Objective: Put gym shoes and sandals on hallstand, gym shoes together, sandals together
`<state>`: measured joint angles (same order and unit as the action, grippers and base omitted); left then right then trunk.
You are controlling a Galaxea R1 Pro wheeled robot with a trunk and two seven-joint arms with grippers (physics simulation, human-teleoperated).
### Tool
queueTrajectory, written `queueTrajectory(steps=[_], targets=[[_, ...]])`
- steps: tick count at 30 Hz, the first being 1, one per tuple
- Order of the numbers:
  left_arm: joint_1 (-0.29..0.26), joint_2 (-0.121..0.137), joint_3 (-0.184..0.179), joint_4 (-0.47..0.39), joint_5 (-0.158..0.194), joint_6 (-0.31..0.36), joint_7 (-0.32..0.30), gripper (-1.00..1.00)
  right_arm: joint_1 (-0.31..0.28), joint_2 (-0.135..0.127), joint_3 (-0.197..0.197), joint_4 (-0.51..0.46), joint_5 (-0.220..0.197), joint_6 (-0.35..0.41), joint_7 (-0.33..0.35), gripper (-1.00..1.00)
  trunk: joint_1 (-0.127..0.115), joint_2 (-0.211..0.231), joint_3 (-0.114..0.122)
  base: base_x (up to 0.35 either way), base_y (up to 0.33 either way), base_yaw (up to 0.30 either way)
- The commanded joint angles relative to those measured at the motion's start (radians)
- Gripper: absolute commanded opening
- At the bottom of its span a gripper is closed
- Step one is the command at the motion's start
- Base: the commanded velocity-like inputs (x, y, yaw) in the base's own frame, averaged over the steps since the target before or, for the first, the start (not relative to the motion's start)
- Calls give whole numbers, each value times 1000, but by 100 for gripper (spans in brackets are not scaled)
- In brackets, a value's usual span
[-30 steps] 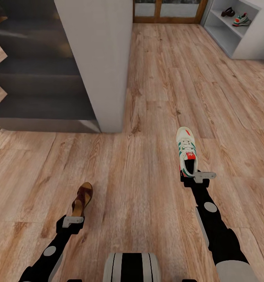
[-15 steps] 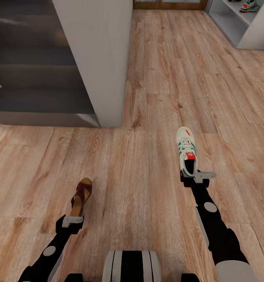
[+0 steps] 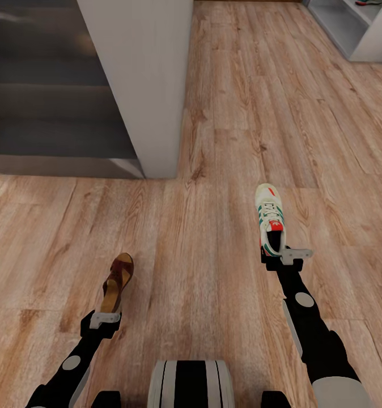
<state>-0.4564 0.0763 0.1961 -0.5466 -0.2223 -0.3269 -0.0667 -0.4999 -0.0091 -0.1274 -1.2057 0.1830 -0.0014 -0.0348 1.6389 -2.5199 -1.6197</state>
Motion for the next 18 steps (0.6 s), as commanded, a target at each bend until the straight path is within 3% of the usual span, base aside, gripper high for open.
queueTrajectory(steps=[1,18], targets=[[-1,-1,8,1,-9,-4,-7,100,0,0,0,0,10,0,-4,-100,0,0,-2,0,0,105],[-1,-1,10,1,-9,-4,-3,100,0,0,0,-3,10,0,-4,-100,0,0,-5,32,15,18]])
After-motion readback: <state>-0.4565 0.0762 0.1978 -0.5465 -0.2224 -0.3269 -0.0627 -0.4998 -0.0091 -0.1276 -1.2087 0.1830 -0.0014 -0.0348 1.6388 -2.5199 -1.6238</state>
